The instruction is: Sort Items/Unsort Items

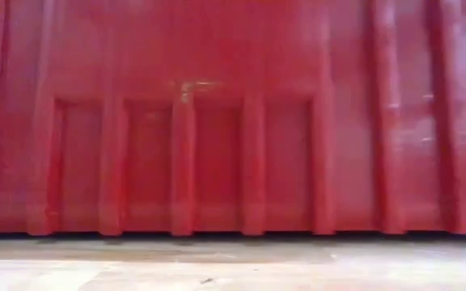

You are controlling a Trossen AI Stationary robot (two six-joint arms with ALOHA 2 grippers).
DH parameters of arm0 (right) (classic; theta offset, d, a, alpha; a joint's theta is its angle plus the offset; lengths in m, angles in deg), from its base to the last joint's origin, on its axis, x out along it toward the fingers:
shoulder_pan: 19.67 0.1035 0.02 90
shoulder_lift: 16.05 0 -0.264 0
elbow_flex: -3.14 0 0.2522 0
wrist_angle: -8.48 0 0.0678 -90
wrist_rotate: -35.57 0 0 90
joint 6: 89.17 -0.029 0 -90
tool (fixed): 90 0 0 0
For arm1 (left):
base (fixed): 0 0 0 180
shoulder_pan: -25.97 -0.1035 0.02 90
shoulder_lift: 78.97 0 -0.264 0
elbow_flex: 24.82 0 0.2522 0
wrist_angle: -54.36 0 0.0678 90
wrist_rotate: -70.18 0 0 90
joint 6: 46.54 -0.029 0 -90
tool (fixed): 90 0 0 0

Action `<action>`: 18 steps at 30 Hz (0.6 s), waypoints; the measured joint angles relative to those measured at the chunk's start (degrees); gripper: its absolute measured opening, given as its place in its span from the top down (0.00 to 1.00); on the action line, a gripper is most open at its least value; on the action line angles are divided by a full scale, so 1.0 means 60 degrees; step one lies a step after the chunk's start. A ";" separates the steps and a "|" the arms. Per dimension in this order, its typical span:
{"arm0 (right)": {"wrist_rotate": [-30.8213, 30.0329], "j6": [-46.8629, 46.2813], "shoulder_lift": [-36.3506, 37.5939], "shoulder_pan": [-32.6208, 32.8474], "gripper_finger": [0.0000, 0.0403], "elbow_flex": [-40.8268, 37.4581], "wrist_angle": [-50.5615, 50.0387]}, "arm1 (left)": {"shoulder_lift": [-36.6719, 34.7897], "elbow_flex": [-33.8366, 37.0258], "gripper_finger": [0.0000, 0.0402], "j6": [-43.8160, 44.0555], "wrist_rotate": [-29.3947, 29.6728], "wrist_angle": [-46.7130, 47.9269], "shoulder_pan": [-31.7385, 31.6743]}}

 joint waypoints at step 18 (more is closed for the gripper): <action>-0.0637 -0.1770 -0.1689 0.0618 1.00 0.0004 -0.0251 | 0.0025 0.0056 1.00 -0.0442 0.0058 -0.0185 -0.0088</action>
